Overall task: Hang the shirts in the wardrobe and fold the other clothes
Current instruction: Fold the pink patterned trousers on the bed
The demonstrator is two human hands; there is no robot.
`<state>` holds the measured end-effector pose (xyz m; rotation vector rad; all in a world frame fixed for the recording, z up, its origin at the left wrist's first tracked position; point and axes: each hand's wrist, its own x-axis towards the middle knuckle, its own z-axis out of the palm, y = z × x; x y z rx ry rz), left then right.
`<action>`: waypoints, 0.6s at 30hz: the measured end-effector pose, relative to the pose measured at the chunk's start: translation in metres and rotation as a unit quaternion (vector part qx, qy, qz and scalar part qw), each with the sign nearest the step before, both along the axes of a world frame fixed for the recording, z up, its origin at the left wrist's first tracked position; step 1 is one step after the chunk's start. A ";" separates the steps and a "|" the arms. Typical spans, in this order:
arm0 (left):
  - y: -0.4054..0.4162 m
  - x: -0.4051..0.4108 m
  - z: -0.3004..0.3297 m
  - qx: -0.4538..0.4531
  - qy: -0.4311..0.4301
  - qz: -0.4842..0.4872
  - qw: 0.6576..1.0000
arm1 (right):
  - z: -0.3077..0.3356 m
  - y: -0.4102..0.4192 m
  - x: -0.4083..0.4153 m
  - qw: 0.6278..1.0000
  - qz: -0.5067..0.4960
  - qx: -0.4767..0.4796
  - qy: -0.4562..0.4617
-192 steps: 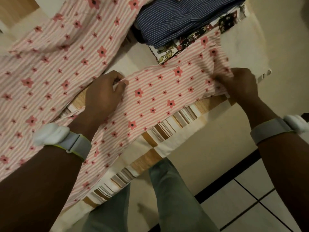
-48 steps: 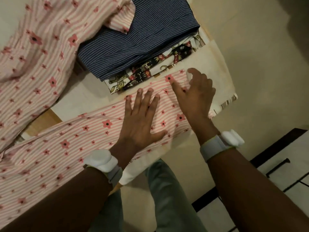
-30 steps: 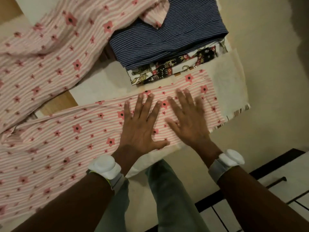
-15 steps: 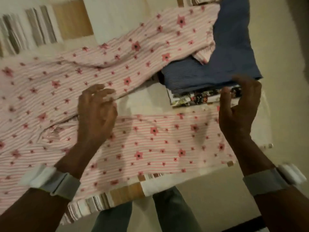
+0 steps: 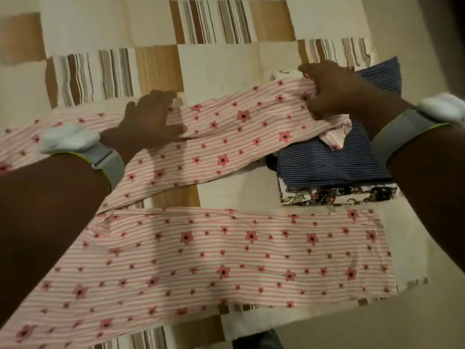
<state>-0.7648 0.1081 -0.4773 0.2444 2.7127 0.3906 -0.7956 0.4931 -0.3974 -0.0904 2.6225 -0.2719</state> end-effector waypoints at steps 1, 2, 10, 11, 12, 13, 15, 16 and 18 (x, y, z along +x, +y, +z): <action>0.001 -0.004 0.003 -0.019 -0.001 0.007 1.000 | -0.001 0.005 0.001 1.000 0.002 0.019 0.021; 0.001 -0.007 0.009 -0.023 -0.004 0.015 1.000 | -0.002 0.010 0.004 0.997 -0.001 0.047 0.057; -0.010 0.053 0.082 0.151 0.020 0.053 0.987 | 0.022 0.042 0.065 0.966 0.016 0.007 0.259; -0.011 0.067 0.090 0.158 0.029 0.046 0.986 | 0.026 0.046 0.079 0.961 0.019 0.012 0.275; -0.013 0.081 0.095 0.161 0.033 0.038 0.986 | 0.029 0.048 0.093 0.956 0.030 0.025 0.291; -0.016 0.096 0.099 0.164 0.030 0.028 0.986 | 0.031 0.052 0.109 0.949 0.044 0.032 0.310; -0.022 0.126 0.101 0.154 0.024 -0.005 0.988 | 0.030 0.059 0.140 0.933 0.076 0.025 0.351; -0.026 0.142 0.099 0.143 0.026 -0.028 0.989 | 0.028 0.061 0.155 0.927 0.088 0.023 0.365; -0.032 0.163 0.090 0.135 0.036 -0.068 0.988 | 0.018 0.065 0.175 0.931 0.095 -0.001 0.352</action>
